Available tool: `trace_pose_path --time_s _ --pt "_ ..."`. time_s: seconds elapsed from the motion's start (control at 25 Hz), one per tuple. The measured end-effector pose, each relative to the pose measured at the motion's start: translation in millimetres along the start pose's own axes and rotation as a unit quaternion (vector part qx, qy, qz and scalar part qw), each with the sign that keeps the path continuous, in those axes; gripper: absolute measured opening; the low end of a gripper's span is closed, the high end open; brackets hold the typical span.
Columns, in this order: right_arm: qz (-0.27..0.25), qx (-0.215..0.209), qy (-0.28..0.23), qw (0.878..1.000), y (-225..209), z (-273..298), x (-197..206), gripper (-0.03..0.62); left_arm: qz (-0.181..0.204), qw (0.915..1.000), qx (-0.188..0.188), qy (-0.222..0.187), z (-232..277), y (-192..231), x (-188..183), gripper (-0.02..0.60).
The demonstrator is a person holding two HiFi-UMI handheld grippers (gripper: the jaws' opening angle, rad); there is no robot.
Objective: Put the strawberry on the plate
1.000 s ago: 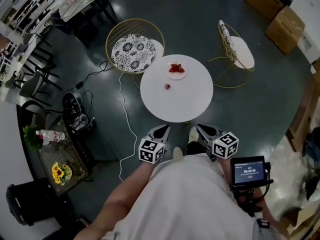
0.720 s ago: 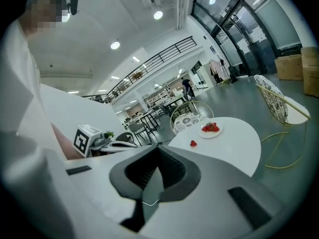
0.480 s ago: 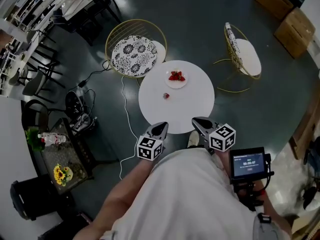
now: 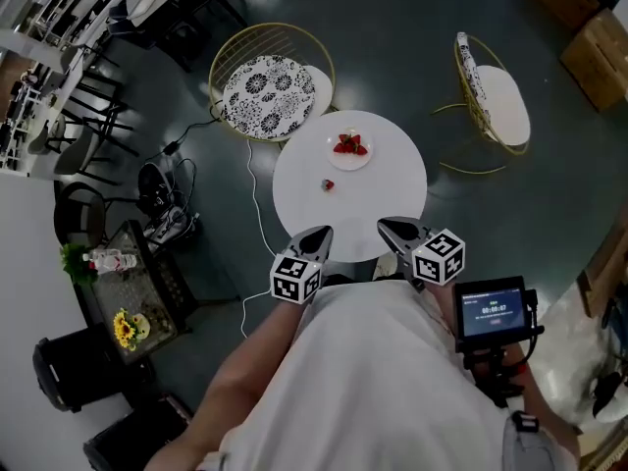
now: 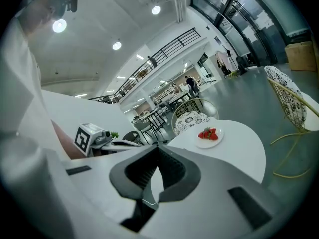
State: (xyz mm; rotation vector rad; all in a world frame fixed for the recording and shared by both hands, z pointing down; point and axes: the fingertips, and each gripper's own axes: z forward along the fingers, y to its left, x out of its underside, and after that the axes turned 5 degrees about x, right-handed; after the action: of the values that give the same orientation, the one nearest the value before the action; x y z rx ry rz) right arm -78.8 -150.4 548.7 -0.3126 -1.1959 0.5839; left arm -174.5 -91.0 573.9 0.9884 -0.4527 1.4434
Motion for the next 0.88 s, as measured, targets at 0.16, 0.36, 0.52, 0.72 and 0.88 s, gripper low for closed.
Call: trace_pose_path --time_s 0.16,0.36,0.52,0.72,0.88 --pt "0.008 0.006 0.017 1.0 -23 12 5 0.008 -0.01 0.9999 -0.006 0.007 13 13 3 0.008" --pt "0.002 -0.005 0.024 1.0 -20 32 -9 0.008 -0.016 0.9997 -0.018 0.01 8 30 -3 0.006" --pt "0.007 0.002 0.024 1.0 -21 29 -13 0.008 -0.017 0.9996 -0.011 0.02 13 29 -2 0.006" --pt "0.018 0.014 0.027 0.999 -23 29 -13 0.008 -0.012 0.9993 0.0 0.035 22 32 -4 0.008" --pt "0.028 0.021 0.027 0.999 -26 27 -17 0.008 -0.004 0.999 0.008 0.044 28 30 -15 0.006"
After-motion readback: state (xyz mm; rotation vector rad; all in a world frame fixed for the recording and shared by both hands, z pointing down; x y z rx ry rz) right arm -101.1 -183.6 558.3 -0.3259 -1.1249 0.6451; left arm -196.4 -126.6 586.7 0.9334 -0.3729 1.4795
